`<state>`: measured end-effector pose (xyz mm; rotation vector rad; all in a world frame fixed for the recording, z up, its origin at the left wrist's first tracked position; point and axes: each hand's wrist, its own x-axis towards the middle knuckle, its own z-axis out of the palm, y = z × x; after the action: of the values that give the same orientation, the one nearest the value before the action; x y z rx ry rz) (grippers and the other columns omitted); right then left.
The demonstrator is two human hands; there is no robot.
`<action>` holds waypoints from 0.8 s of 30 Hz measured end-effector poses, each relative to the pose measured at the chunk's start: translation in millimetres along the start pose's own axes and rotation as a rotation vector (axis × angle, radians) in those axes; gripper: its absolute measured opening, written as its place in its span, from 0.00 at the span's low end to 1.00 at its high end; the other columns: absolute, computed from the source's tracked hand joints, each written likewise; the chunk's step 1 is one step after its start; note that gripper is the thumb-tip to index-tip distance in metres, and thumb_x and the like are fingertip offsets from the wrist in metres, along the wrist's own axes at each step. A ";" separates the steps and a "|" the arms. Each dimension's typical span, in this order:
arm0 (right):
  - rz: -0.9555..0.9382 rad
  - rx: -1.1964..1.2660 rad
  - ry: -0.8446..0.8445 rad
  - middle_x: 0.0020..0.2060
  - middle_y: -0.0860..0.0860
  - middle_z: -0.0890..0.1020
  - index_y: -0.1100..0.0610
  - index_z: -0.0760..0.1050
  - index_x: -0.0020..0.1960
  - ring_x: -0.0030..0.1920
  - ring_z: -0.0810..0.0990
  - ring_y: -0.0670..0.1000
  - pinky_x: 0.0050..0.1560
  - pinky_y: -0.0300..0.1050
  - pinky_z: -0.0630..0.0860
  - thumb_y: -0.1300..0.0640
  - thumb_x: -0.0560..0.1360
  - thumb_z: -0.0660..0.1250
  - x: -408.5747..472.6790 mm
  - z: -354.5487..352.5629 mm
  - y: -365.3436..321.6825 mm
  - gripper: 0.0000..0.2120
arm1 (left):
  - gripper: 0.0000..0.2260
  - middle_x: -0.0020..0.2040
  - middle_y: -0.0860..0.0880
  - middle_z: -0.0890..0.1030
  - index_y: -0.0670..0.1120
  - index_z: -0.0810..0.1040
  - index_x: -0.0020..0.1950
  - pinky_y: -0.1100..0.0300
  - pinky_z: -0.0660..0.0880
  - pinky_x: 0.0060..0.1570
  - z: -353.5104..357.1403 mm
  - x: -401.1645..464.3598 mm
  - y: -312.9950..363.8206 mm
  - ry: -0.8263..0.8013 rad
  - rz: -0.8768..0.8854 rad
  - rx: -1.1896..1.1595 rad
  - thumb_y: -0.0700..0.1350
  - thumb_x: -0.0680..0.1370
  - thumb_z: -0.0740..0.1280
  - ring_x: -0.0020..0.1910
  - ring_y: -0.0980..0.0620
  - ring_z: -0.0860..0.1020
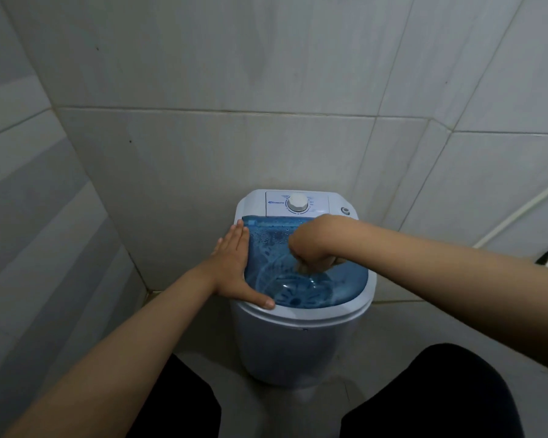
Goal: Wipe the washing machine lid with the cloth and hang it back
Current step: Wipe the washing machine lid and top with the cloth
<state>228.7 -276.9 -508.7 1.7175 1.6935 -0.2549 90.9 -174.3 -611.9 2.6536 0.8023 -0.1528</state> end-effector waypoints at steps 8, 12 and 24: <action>-0.265 0.233 0.732 0.57 0.51 0.78 0.49 0.74 0.62 0.50 0.77 0.56 0.39 0.47 0.76 0.66 0.71 0.64 2.3 92.5 -25.2 0.22 | 0.75 0.74 0.43 0.27 0.40 0.29 0.73 0.46 0.37 0.74 1.9 4.9 -1.6 -0.014 0.009 0.052 0.83 0.43 0.56 0.74 0.47 0.30; -0.250 0.236 0.888 0.56 0.50 0.81 0.49 0.75 0.60 0.47 0.80 0.56 0.33 0.47 0.82 0.65 0.67 0.70 3.4 128.0 -14.7 0.24 | 0.73 0.74 0.44 0.27 0.41 0.29 0.74 0.49 0.35 0.73 1.6 4.9 -0.6 -0.009 0.003 0.041 0.80 0.47 0.61 0.74 0.48 0.30; -0.291 0.183 0.865 0.62 0.52 0.77 0.50 0.72 0.64 0.54 0.73 0.54 0.50 0.44 0.78 0.71 0.65 0.58 -22.7 177.9 49.5 0.31 | 0.73 0.74 0.44 0.27 0.42 0.29 0.74 0.45 0.37 0.74 -0.3 3.3 -0.5 -0.033 0.002 0.032 0.81 0.47 0.62 0.74 0.47 0.30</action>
<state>330.6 -395.7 -609.5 1.8373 2.6131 0.2632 93.4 -172.1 -612.5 2.6744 0.7933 -0.2109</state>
